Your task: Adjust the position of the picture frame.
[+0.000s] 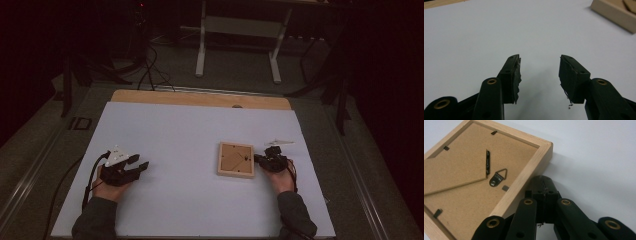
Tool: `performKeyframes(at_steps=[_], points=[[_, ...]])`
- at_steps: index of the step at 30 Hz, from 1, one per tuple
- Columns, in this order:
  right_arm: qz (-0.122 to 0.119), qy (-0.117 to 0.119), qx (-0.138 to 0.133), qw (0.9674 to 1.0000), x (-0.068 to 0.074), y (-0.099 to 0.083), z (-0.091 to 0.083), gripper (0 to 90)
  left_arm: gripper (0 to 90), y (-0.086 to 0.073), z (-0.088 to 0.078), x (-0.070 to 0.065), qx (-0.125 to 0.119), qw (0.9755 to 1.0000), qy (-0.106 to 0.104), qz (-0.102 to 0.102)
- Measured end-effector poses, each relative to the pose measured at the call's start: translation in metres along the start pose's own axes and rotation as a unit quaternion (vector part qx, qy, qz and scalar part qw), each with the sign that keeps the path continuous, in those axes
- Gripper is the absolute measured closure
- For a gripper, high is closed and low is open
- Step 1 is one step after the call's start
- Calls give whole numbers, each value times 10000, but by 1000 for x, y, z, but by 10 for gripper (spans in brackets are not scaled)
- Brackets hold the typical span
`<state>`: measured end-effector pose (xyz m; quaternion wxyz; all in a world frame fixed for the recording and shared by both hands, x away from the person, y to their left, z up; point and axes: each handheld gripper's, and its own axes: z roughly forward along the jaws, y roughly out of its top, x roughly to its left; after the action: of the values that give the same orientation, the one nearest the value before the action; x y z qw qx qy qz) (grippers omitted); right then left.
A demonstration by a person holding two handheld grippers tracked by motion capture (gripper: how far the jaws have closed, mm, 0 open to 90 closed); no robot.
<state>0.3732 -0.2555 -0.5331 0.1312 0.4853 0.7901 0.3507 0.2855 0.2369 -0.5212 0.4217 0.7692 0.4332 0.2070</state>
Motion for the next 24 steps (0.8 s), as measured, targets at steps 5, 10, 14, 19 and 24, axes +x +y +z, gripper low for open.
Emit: performKeyframes(at_steps=[5,10,14,19,24], points=[[-119,135,42,9998,14,7,6,896,524,7,6,-9,-14,10000,-74,-3],[-255,286,125,9992,27,8,8,896,536,12,17,-23,52,9995,-263,141],[-331,422,152,9984,35,4,9,896,568,14,22,-29,87,9991,-370,193],[-420,493,178,9977,44,1,10,895,634,15,26,-31,159,9987,-433,197],[-532,571,195,9968,55,5,16,895,722,18,34,-37,221,9980,-556,200]])
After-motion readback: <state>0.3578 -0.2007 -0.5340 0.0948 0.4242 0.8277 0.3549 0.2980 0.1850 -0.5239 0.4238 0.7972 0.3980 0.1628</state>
